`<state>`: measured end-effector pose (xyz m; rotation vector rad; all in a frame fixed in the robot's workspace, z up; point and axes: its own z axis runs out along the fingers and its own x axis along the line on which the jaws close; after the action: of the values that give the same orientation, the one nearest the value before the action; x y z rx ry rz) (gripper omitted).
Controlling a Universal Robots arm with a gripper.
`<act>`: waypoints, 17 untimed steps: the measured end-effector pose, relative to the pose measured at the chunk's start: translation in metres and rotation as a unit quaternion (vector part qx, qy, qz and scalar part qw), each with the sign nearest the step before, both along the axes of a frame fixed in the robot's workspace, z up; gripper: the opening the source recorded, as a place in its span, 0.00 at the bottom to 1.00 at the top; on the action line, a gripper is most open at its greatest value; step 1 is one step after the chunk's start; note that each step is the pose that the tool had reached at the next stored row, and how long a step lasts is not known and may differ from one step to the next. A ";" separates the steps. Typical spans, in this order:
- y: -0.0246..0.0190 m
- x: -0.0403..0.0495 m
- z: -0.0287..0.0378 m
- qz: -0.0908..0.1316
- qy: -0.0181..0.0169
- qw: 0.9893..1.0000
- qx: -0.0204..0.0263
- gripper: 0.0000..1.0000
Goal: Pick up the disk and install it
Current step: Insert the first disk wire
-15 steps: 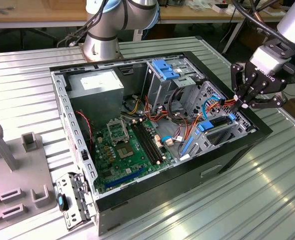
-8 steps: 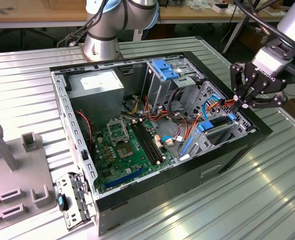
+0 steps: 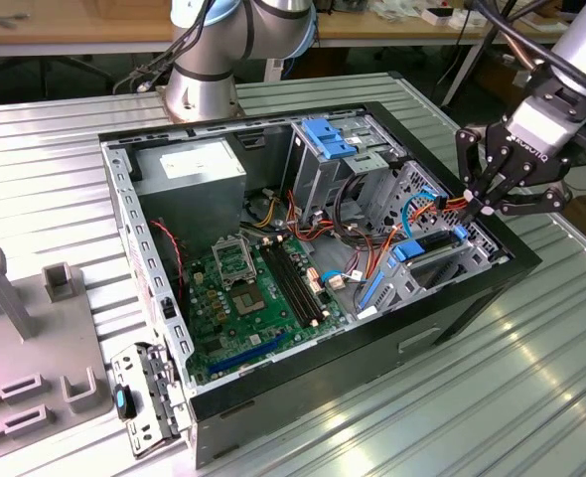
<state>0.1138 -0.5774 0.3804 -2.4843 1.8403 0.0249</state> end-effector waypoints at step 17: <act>-0.0001 0.0032 0.0009 0.051 0.000 0.999 0.000 0.11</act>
<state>0.1170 -0.5775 0.3813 -2.5751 1.7126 0.0288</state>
